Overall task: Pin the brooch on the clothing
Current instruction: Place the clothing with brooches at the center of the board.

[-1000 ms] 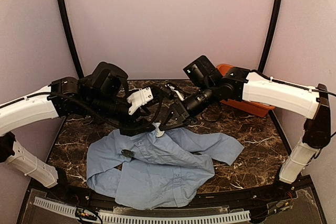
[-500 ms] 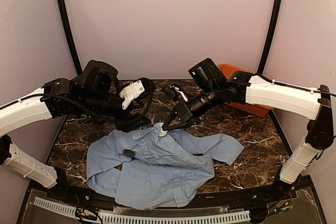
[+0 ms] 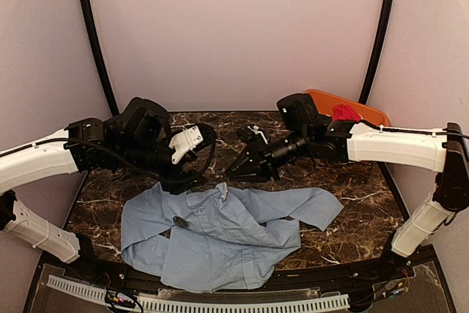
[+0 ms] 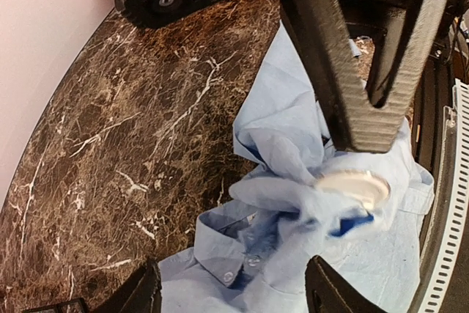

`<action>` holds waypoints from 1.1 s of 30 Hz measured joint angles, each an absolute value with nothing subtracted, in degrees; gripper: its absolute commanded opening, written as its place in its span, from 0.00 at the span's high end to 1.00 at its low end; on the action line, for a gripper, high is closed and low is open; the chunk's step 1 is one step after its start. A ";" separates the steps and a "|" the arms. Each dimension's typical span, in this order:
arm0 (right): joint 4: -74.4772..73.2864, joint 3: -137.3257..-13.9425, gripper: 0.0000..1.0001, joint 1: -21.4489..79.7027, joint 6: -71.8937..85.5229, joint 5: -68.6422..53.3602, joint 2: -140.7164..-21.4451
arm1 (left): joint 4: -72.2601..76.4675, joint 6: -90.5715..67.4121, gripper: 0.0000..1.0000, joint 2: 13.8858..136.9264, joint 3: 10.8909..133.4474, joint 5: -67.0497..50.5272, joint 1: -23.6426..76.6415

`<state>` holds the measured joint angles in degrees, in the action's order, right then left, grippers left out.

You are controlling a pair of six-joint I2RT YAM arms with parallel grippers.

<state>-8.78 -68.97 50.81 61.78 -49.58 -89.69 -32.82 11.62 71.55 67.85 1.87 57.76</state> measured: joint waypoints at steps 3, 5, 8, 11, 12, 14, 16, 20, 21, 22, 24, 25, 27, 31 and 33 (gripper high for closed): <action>-5.48 -68.73 0.74 50.72 64.66 -50.50 -89.69 | -33.21 11.07 0.31 71.55 67.75 4.62 57.74; -3.42 -68.73 0.73 50.57 65.25 -51.09 -89.69 | -33.36 10.59 0.31 71.55 67.66 6.02 57.41; -4.16 -69.49 0.74 50.17 63.37 -51.27 -89.69 | -33.56 9.56 0.30 71.61 67.05 8.21 56.07; -10.70 -73.23 0.74 49.19 56.12 -49.84 -89.93 | -34.15 8.45 0.29 72.12 66.28 9.82 53.78; -13.89 -75.55 0.74 48.75 52.31 -48.47 -90.35 | -34.46 8.08 0.29 72.40 65.89 10.28 52.95; -20.36 -81.25 0.72 48.21 43.90 -44.29 -92.01 | -35.05 7.07 0.27 72.93 64.82 10.63 50.94; -24.67 -86.00 0.69 47.94 35.77 -39.99 -94.30 | -35.70 6.22 0.25 73.19 63.66 10.68 48.90; -30.44 -92.84 0.67 47.40 22.81 -32.82 -101.62 | -36.51 3.92 0.20 73.19 60.14 8.80 43.27; -31.57 -94.06 0.66 47.20 20.62 -31.92 -104.18 | -36.82 3.46 0.17 73.19 59.27 7.86 41.63; -32.42 -94.94 0.66 47.00 19.11 -31.29 -106.34 | -36.95 2.98 0.16 73.19 58.43 6.72 40.07; -34.33 -96.42 0.63 46.13 16.29 -30.87 -111.59 | -36.91 2.20 0.15 73.17 57.14 4.16 37.36; -35.18 -96.84 0.62 45.56 15.18 -30.94 -114.04 | -36.88 2.00 0.14 73.17 56.64 2.59 36.10; -36.99 -97.32 0.61 44.36 13.45 -31.48 -118.28 | -36.88 1.58 0.11 73.28 56.27 -0.21 33.89; -40.62 -100.49 0.57 42.11 11.29 -33.65 -124.66 | -35.94 0.99 0.05 74.94 56.34 -5.76 30.72; -41.58 -103.02 0.57 41.47 10.66 -35.14 -126.82 | -35.90 0.80 0.04 76.75 56.69 -8.49 29.98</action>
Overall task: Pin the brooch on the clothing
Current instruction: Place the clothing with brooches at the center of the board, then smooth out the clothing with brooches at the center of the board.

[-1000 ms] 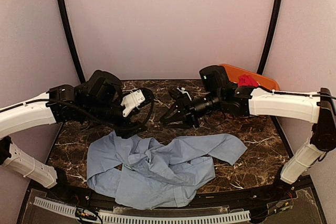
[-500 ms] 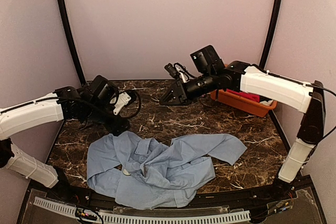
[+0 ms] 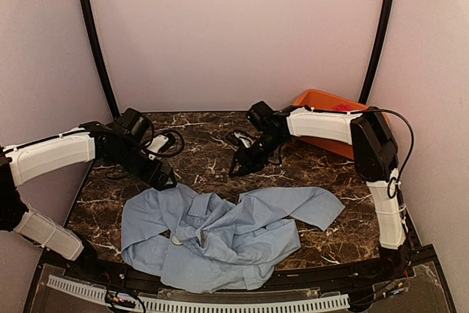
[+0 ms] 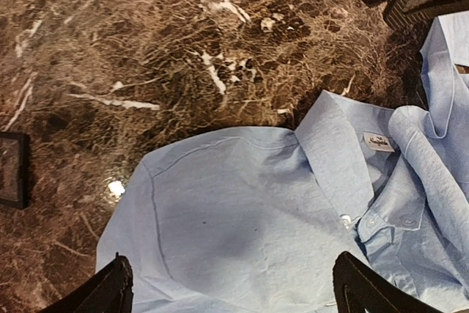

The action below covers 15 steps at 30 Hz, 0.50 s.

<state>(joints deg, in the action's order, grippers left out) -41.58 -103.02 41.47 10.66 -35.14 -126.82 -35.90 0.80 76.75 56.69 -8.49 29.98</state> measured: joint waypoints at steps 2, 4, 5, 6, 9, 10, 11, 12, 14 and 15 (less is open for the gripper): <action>-42.54 -105.67 0.56 40.97 9.54 -36.75 -128.51 | -35.68 0.78 0.04 78.91 57.17 -11.09 29.74; -43.22 -106.91 0.55 40.86 8.56 -38.02 -129.16 | -35.70 0.78 0.05 80.09 57.17 -12.47 29.71; -43.66 -107.22 0.53 40.88 7.99 -38.89 -129.32 | -35.73 0.82 0.05 80.53 57.17 -13.08 29.74; -44.14 -107.33 0.53 40.91 7.40 -39.68 -129.38 | -35.70 0.84 0.06 80.86 57.17 -13.65 29.71; -46.44 -107.92 0.53 41.01 5.34 -42.04 -129.84 | -35.70 0.89 0.11 81.78 57.17 -15.49 29.71; -47.40 -108.38 0.52 41.21 4.36 -42.78 -130.32 | -35.75 0.95 0.11 82.11 57.17 -15.81 29.71; -48.05 -108.55 0.52 41.45 3.42 -43.22 -130.65 | -35.79 1.04 0.12 82.48 57.17 -16.12 29.67; -48.71 -108.66 0.52 41.76 2.72 -43.62 -130.98 | -35.88 1.08 0.12 82.78 57.17 -16.38 29.65; -50.48 -108.75 0.52 42.92 0.80 -44.03 -131.72 | -36.07 1.15 0.11 83.42 57.17 -17.12 29.52; -51.27 -108.75 0.52 43.62 0.01 -44.07 -132.09 | -36.12 1.19 0.11 83.68 57.17 -17.37 29.47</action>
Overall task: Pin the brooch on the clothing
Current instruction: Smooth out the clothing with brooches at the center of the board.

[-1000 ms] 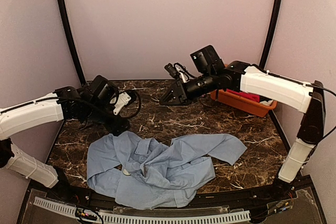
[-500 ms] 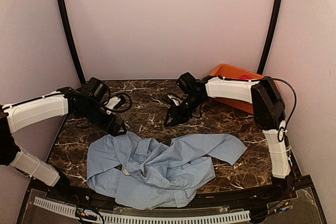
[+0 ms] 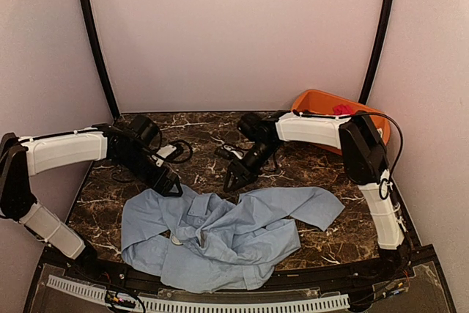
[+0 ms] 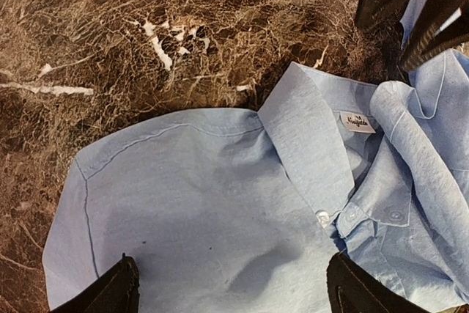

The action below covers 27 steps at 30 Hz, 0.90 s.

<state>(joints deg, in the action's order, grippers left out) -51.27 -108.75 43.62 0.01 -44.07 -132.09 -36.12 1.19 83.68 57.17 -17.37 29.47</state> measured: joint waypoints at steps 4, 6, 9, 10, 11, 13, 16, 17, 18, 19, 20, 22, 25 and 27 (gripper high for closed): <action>-53.04 -108.73 0.52 45.89 -1.85 -44.25 -133.64 | -36.07 1.28 0.15 84.16 56.49 -17.52 29.47; -53.23 -108.73 0.52 46.63 -2.39 -44.71 -134.39 | -36.10 1.30 0.19 84.71 55.94 -17.58 29.47; -53.39 -108.73 0.55 47.48 -3.03 -45.39 -135.22 | -36.10 1.32 0.22 85.91 55.33 -17.80 29.47; -53.52 -108.73 0.59 47.70 -3.29 -45.65 -135.44 | -36.12 1.37 0.23 86.21 55.13 -17.87 29.47; -53.65 -108.73 0.69 47.88 -3.68 -46.06 -135.61 | -36.14 1.43 0.27 86.35 54.89 -18.00 29.47; -53.84 -108.73 0.95 48.16 -4.40 -46.96 -135.85 | -36.12 1.43 0.35 86.35 54.63 -18.24 29.47; -54.08 -108.77 1.00 48.49 -4.84 -48.38 -136.25 | -36.07 1.48 0.62 86.39 54.26 -18.63 29.47; -54.15 -108.77 1.00 48.58 -5.02 -48.69 -136.42 | -36.07 1.45 0.82 86.50 54.11 -18.79 29.47; -54.13 -108.77 1.00 48.60 -5.04 -48.82 -136.55 | -36.03 1.72 0.95 86.67 53.91 -18.85 29.47; -54.08 -108.77 1.00 48.60 -5.04 -48.80 -136.66 | -36.03 1.58 0.97 86.98 53.69 -19.00 29.47; -54.02 -108.75 1.00 48.58 -4.99 -48.60 -136.70 | -35.99 1.87 0.99 87.26 53.43 -19.05 29.47; -53.52 -108.68 1.00 48.21 -4.38 -47.79 -136.64 | -36.12 1.89 0.99 87.70 53.01 -19.03 29.47; -51.03 -107.02 1.00 47.44 -2.57 -45.28 -135.50 | -36.10 1.91 0.99 87.61 53.04 -18.46 29.47; -49.41 -105.47 1.00 46.06 -0.82 -42.15 -133.53 | -36.21 1.87 0.99 87.35 53.32 -17.28 29.47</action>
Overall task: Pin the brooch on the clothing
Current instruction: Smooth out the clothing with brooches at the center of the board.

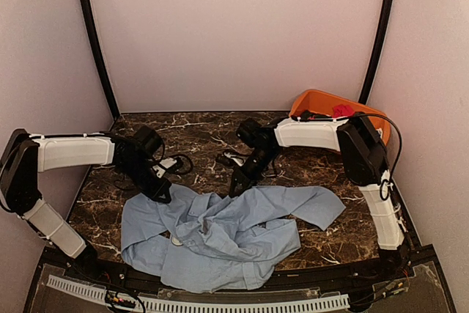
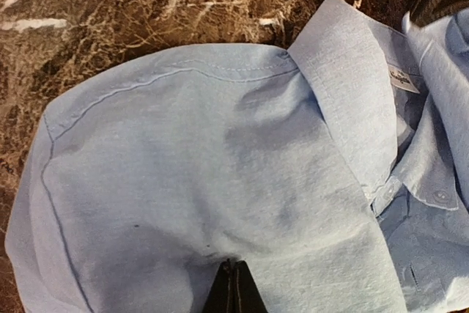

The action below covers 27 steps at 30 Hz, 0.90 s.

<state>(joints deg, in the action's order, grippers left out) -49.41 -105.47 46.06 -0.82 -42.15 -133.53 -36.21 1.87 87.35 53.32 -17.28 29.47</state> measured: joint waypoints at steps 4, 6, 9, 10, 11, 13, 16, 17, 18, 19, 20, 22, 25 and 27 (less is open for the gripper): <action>-45.47 -103.04 1.00 41.69 2.83 -33.63 -126.74 | -36.40 1.23 0.99 86.17 55.88 -12.93 29.47; -43.16 -102.19 1.00 39.48 4.29 -29.47 -122.87 | -35.70 0.54 0.99 85.41 57.95 -10.85 29.47; -39.24 -100.49 1.00 36.25 6.87 -21.67 -116.79 | -33.76 -0.75 0.99 85.19 62.43 -7.46 29.47; -38.19 -99.83 1.00 35.35 7.70 -18.81 -115.04 | -32.95 -1.08 0.99 85.41 64.07 -6.63 29.47; -37.19 -99.02 1.00 34.68 8.43 -15.81 -113.45 | -32.23 -1.39 0.99 85.89 65.78 -5.85 29.47; -35.90 -97.17 1.00 33.74 9.56 -10.00 -110.80 | -30.81 -2.00 0.99 87.35 69.01 -4.75 29.47; -35.77 -95.55 1.00 32.77 10.52 -3.36 -109.14 | -28.67 -2.68 0.98 90.50 72.79 -3.86 29.47; -35.86 -95.18 0.98 32.53 10.66 -1.69 -109.10 | -28.03 -2.90 0.93 91.59 73.47 -3.79 29.47; -36.23 -94.80 0.92 32.40 10.68 0.05 -109.25 | -27.73 -3.11 0.89 92.75 74.02 -3.79 29.47; -36.51 -94.70 0.85 32.18 10.70 0.60 -109.43 | -27.31 -3.27 0.80 93.91 74.30 -3.77 29.47; -37.12 -94.70 0.80 32.16 10.79 1.54 -109.80 | -27.18 -3.29 0.76 94.85 74.46 -3.79 29.47; -38.09 -94.70 0.74 32.08 10.68 3.20 -110.76 | -26.98 -3.42 0.64 97.08 74.67 -3.70 29.47; -39.99 -94.72 0.68 32.14 10.81 5.19 -112.05 | -27.20 -3.01 0.45 99.79 75.00 -3.81 29.47; -41.69 -95.11 0.66 32.29 10.92 6.15 -112.73 | -28.16 -3.14 0.37 101.54 76.12 -4.29 29.47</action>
<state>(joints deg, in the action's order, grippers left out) -41.69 -95.11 32.29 10.92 6.15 -112.73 -28.16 -3.14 101.54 76.12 -4.29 29.47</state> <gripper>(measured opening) 0.311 0.520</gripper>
